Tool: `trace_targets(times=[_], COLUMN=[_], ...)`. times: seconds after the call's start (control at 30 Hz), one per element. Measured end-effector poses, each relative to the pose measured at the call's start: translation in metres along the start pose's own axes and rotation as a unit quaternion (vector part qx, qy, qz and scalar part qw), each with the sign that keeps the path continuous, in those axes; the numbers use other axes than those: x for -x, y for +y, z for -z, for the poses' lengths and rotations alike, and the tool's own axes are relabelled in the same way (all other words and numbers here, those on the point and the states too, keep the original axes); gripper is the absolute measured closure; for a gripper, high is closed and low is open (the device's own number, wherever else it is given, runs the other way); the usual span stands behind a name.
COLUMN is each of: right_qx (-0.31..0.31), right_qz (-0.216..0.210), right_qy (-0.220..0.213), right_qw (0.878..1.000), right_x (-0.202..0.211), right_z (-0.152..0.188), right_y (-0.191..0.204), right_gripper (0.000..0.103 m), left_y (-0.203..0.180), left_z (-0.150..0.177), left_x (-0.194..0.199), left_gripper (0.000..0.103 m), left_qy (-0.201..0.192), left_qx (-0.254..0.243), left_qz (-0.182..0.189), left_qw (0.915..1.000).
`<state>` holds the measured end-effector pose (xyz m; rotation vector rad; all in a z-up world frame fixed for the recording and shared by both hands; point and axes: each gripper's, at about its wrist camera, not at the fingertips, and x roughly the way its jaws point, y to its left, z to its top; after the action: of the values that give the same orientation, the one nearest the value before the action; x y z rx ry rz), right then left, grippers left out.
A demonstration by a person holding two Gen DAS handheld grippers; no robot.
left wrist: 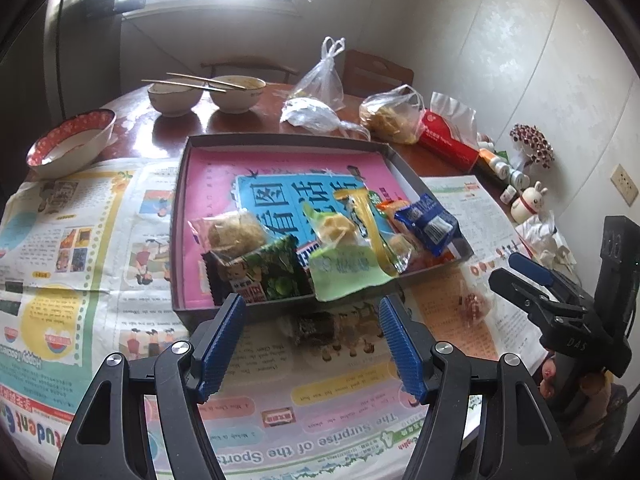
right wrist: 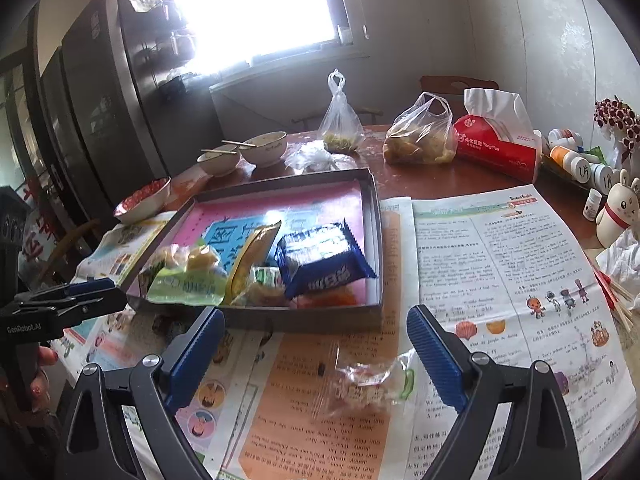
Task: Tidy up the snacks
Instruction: 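Grasp the clear green-labelled pastry bag with the right tool while the left tool grasps the dark brown snack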
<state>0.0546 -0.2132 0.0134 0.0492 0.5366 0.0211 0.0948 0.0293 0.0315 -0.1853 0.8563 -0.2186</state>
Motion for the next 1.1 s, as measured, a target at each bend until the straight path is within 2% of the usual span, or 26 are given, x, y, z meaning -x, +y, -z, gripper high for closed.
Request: trace_targets(times=[0.2,0.7,0.83,1.1], right_qx=[-0.009,-0.019,-0.044,-0.054], right_qz=[-0.006,0.026,0.033,0.070], right_qy=[0.009,0.029,0.043,0.055], right_qw=[1.000,0.999,0.998,0.995], right_x=[0.001,-0.001,-0.007,-0.021], right_z=[0.007,0.028,0.035,0.039], right_y=[0.000,-0.013,-0.023,-0.034], right_gripper=[0.010,0.010,0.010,0.010], left_y=[-0.008,-0.008,-0.007,-0.007], left_z=[0.010,0.021,0.022,0.021], left_x=[-0.008,-0.030,-0.035,-0.048], left_gripper=[0.032,0.032,0.032,0.032], left_qy=[0.017,0.048,0.052,0.057], left_qx=[-0.006,-0.004,-0.002,0.001], left_qz=[0.006,0.001,0.001,-0.014], left_qw=[0.9998,0.9988,0.9986,0.9983])
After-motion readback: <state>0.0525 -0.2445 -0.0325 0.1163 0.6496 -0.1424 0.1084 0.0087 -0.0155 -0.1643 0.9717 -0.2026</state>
